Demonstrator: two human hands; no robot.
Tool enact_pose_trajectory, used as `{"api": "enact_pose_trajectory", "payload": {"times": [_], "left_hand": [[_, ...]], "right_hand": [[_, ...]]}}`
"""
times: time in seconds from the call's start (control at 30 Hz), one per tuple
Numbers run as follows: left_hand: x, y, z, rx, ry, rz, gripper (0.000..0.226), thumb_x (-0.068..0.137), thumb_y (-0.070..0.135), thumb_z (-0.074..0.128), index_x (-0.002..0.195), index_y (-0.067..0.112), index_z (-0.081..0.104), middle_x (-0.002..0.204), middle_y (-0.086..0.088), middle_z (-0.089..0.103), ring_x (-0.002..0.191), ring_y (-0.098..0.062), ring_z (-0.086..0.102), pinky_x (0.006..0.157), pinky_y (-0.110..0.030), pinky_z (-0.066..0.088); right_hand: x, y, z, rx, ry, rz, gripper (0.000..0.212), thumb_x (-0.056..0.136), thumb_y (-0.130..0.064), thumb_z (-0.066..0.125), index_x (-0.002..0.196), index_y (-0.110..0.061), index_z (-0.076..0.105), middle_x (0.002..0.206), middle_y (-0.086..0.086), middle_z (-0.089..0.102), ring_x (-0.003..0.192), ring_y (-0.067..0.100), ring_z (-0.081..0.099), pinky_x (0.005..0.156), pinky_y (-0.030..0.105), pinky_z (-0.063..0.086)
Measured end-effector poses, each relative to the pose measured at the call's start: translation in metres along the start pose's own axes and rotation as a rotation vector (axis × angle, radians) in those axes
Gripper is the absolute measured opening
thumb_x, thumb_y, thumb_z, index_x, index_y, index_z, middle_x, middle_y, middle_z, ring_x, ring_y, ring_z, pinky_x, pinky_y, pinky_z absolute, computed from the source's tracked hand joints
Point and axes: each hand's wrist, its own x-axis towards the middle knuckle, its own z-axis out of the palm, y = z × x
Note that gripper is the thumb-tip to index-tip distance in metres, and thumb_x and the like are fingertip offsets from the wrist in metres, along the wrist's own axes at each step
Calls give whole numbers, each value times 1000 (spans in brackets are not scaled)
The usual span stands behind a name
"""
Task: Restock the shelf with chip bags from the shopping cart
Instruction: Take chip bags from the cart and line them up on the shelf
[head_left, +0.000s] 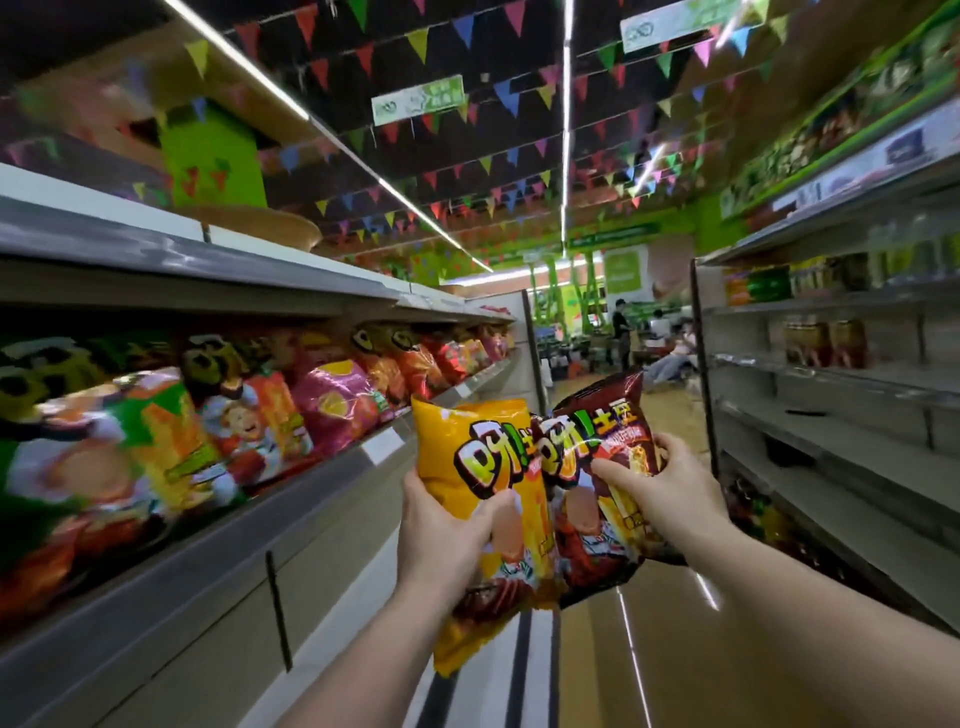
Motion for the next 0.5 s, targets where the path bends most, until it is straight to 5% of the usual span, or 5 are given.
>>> {"api": "enact_pose_trajectory", "payload": {"times": [0.13,0.27,0.5], "left_hand": [[69,-23,50,0,50,28,89,69,31,82,140,20,29,121,2,54,111,-21,54,97,-42,46],[134,-35,96,25,104,27,86,71,31,81,140,19,30,115,5,51,103,-16,49,89,-31,41],[233,-79,168,49,121,-12,82,69,33,81,134,23,32,119,3,52,112,-22,52,97,-38,43]], "right_hand": [[93,28,16,3,-39,-7,69,65,-45,79,119,-23,42,98,-3,60,90,20,62,84,46,53],[180,45,29,-37,-62,-44,66,69,-46,77,120,-22,44,83,-12,55,88,20,62,83,42,52],[298,92,55,-58,-100,-27,69,69,-44,77,124,-17,45,89,-5,56,90,21,61,84,44,52]]}}
